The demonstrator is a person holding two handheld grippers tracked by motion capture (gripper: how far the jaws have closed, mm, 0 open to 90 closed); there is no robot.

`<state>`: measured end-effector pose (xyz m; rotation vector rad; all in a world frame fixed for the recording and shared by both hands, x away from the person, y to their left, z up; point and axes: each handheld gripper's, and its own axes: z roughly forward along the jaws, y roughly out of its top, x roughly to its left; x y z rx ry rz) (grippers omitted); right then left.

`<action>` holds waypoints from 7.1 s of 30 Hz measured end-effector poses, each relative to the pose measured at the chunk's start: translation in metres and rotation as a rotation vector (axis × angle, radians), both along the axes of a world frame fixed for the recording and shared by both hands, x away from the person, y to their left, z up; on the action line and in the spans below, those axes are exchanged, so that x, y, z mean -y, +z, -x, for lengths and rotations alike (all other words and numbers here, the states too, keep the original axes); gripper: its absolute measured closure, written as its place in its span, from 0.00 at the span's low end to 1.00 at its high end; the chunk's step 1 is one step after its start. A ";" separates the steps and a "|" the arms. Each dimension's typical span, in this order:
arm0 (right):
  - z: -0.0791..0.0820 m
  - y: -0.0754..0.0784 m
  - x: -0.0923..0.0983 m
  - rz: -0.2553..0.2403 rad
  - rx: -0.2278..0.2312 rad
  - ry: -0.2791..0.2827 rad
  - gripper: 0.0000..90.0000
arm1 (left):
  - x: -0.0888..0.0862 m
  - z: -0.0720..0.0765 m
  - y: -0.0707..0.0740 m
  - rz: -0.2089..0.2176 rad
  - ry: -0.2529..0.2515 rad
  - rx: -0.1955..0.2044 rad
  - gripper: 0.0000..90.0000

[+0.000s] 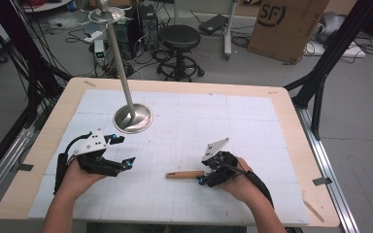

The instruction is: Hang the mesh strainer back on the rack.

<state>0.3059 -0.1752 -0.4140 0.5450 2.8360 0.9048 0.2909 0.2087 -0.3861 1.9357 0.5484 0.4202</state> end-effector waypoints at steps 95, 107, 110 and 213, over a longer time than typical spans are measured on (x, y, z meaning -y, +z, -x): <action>-0.023 0.009 -0.018 0.151 -0.095 -0.099 0.76 | 0.001 -0.001 -0.003 -0.013 -0.007 -0.010 0.22; -0.016 0.048 0.002 -0.241 0.028 -0.106 0.76 | 0.001 0.000 -0.002 -0.008 -0.004 -0.009 0.22; -0.016 0.055 0.006 -0.328 0.071 -0.101 0.76 | 0.001 -0.001 -0.002 -0.004 -0.004 -0.007 0.22; -0.160 0.214 -0.123 -0.561 0.178 0.017 0.76 | -0.003 0.000 0.000 0.040 -0.031 -0.012 0.22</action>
